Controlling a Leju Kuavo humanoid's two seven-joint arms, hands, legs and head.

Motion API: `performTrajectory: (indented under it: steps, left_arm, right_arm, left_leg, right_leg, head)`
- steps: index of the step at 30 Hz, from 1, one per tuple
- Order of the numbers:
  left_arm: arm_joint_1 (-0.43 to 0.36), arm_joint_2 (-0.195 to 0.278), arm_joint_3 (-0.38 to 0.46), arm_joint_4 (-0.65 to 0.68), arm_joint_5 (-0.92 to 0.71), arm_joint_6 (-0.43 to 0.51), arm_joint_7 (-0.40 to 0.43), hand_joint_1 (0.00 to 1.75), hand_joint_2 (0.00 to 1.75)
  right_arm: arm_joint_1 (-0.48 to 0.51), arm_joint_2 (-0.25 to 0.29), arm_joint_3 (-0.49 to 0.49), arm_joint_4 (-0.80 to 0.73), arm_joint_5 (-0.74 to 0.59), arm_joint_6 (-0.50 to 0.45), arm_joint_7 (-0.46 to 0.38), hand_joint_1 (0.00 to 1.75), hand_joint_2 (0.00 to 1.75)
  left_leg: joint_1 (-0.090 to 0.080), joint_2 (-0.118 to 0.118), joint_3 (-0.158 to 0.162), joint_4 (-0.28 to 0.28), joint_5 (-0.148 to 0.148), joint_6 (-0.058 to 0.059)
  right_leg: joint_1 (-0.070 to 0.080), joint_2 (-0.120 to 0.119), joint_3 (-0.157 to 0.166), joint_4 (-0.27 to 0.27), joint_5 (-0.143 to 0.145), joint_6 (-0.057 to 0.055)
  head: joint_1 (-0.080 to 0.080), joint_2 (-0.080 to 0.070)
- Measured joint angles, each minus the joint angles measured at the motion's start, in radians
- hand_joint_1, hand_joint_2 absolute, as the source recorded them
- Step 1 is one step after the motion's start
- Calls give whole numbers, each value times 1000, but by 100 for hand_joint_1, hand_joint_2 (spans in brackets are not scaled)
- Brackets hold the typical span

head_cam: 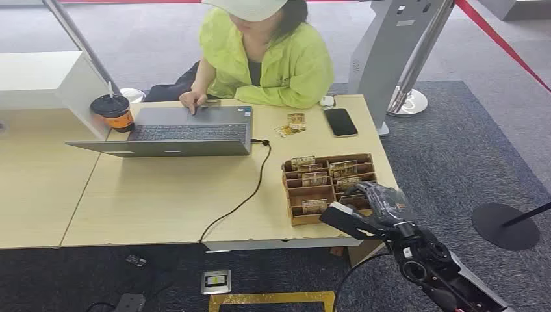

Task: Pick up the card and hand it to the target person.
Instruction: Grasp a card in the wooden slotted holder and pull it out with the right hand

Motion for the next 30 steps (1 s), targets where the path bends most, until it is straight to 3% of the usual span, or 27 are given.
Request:
performTrajectory:
  steps: [3, 7, 9, 30]
  left_arm:
    - [0, 0, 0, 0, 0, 0, 0, 0, 175]
    - [0, 0, 0, 0, -1, 0, 0, 0, 175]
    - [0, 0, 0, 0, 0, 0, -2, 0, 175]
    - [1, 0, 0, 0, 3, 0, -10, 0, 175]
  right_arm:
    - [-2, 4, 4, 4, 2, 4, -2, 89, 175]
    - [-7, 11, 14, 15, 12, 16, -8, 154, 175]
    - [-11, 14, 21, 20, 17, 17, -9, 168, 175]
    - [-24, 28, 49, 28, 16, 3, -17, 171, 175]
  left_leg:
    - [0, 0, 0, 0, 0, 0]
    - [0, 0, 0, 0, 0, 0]
    - [0, 0, 0, 0, 0, 0]
    - [0, 0, 0, 0, 0, 0]
  right_leg:
    - [0, 0, 0, 0, 0, 0]
    - [0, 0, 0, 0, 0, 0]
    - [0, 0, 0, 0, 0, 0]
    - [0, 0, 0, 0, 0, 0]
  head:
    - [0, 0]
    - [0, 0]
    - [0, 0]
    - [0, 0]
